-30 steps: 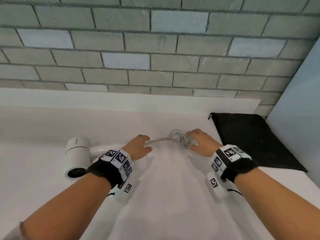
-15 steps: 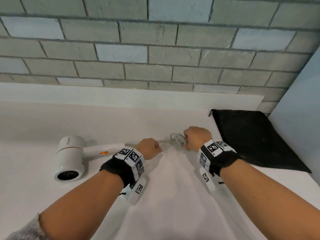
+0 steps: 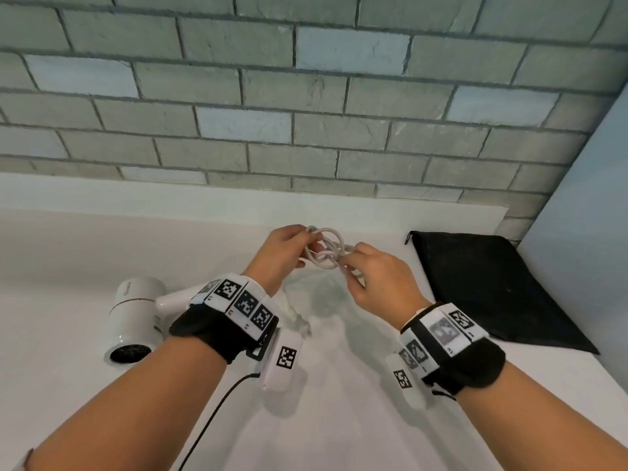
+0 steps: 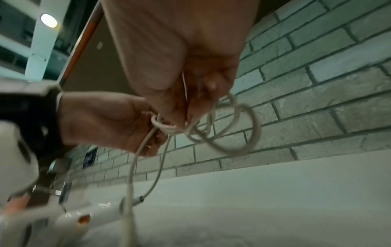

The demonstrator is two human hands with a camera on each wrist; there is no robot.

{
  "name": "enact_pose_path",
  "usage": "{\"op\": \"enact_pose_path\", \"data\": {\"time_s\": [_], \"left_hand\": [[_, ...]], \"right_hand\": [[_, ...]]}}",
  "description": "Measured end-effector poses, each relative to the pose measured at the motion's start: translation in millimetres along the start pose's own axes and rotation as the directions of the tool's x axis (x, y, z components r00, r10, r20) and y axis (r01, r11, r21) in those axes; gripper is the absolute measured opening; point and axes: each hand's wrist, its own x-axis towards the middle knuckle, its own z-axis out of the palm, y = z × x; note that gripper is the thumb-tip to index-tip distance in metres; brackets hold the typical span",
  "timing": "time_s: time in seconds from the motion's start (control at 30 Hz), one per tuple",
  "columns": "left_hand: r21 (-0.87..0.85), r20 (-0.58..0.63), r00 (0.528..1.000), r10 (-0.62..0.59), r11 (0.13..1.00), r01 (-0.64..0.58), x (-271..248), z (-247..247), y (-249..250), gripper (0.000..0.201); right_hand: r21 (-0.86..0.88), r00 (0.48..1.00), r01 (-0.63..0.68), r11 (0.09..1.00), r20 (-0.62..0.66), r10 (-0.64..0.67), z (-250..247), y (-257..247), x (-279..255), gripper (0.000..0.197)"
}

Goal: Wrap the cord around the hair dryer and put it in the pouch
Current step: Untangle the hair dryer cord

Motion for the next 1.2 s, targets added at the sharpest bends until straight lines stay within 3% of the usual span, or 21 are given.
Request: {"op": "enact_pose_path", "data": {"time_s": [0.1,0.13,0.2,0.3,0.37,0.43,0.5,0.53,0.6,0.63,0.67,0.7,0.87,1.0,1.07,1.13,1.2], "left_hand": [[0.032,0.062,0.996,0.057,0.998,-0.059,-4,-5,3,0.019],[0.05,0.077,0.994,0.073,0.996,-0.077,-6,-6,2,0.019],[0.085,0.098,0.99,0.098,0.991,-0.107,-10,-5,2,0.019],[0.073,0.136,0.982,0.129,0.987,-0.14,-16,-3,3,0.022],[0.033,0.156,0.978,0.141,0.988,-0.148,-20,-3,3,0.021],[-0.001,0.107,0.986,0.129,0.992,-0.129,-21,-5,1,0.02],[-0.013,-0.016,0.994,0.11,0.994,-0.111,-18,-12,-2,0.02],[0.0,-0.071,0.993,0.098,0.995,-0.099,-16,-15,-4,0.022],[0.007,-0.129,0.99,0.063,0.998,-0.062,-15,-19,-8,0.027],[-0.023,-0.137,0.99,0.043,0.999,-0.047,-16,-19,-9,0.028],[-0.064,-0.14,0.99,0.027,0.997,-0.036,-16,-18,-9,0.029],[-0.105,-0.144,0.989,0.014,0.994,-0.029,-16,-17,-9,0.029],[-0.176,-0.111,0.994,-0.024,0.984,0.004,-17,-16,-7,0.028],[-0.062,-0.096,0.995,-0.034,0.998,0.028,-17,-9,-15,0.029],[-0.051,-0.094,0.994,-0.049,0.998,0.045,-18,-8,-16,0.028],[-0.064,-0.069,0.994,-0.082,0.995,0.077,-21,-10,-18,0.028],[-0.109,-0.028,0.992,-0.123,0.987,0.119,-25,-11,-20,0.026]], "right_hand": [[0.359,0.98,-0.099,0.928,-0.125,0.153,-18,-2,9,0.016],[0.406,0.964,-0.089,0.91,-0.194,0.181,-24,-2,14,0.016],[0.361,0.966,-0.059,0.931,-0.215,0.145,-31,-3,24,0.02],[0.245,0.995,-0.097,0.965,0.061,0.085,-29,-10,32,0.038],[0.194,0.986,-0.117,0.974,0.136,0.091,-23,-12,32,0.042],[0.193,0.996,-0.076,0.978,0.06,0.066,-20,-11,30,0.035],[0.322,0.989,-0.083,0.943,-0.09,0.118,-20,-8,27,0.02],[0.476,0.968,-0.144,0.868,-0.114,0.223,-22,-6,27,0.014],[0.793,0.901,-0.275,0.543,0.015,0.434,-27,-2,25,0.015],[0.885,0.868,-0.309,0.348,0.114,0.483,-30,-1,24,0.019],[0.922,0.845,-0.327,0.209,0.185,0.502,-31,1,22,0.021],[0.928,0.832,-0.343,0.144,0.229,0.504,-32,4,19,0.023],[0.926,0.908,-0.338,0.167,0.275,0.315,-36,14,9,0.029],[0.815,0.928,-0.372,0.443,0.341,0.152,-37,9,9,0.022],[0.805,0.929,-0.365,0.468,0.346,0.129,-36,6,10,0.024],[0.879,0.932,-0.359,0.314,0.318,0.177,-38,4,11,0.025],[0.956,0.924,-0.293,-0.014,0.287,0.252,-40,5,12,0.027]]}}
